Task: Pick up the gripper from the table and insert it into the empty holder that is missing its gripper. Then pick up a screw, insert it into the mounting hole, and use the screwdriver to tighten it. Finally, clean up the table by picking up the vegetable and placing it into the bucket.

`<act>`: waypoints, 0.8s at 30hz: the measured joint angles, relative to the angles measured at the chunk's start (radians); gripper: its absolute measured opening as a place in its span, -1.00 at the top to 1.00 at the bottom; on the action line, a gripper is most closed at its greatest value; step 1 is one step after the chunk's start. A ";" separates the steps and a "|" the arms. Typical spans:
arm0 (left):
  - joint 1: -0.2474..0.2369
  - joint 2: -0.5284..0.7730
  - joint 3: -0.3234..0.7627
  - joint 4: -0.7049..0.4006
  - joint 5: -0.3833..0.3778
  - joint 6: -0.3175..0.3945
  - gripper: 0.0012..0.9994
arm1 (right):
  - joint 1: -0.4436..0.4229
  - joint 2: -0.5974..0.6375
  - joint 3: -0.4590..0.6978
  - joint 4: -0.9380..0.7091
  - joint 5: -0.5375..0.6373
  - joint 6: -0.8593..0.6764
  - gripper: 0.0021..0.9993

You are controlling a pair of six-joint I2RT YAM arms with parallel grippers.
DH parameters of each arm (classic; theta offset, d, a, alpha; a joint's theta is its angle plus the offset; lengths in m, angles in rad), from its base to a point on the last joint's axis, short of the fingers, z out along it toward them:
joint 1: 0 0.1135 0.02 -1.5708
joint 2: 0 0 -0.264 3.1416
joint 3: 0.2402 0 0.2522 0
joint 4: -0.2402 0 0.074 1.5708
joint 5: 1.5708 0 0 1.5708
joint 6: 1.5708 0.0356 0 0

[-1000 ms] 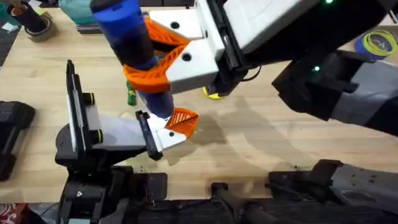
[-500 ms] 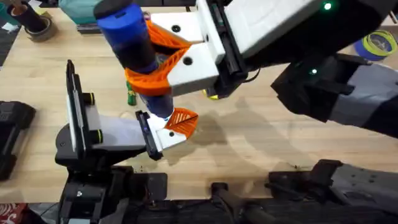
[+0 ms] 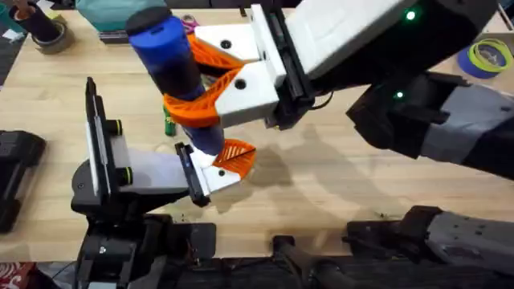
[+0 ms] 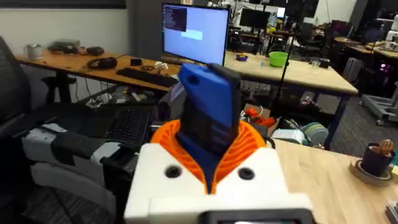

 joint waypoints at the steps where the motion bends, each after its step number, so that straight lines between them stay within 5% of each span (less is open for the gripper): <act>1: 0.000 0.000 0.000 0.000 0.000 0.000 0.97 | 0.000 0.000 -0.002 0.000 0.000 0.000 0.96; 24: 0.000 0.000 0.000 0.000 0.000 0.000 0.97 | 0.016 0.017 -0.011 0.021 0.034 0.000 0.96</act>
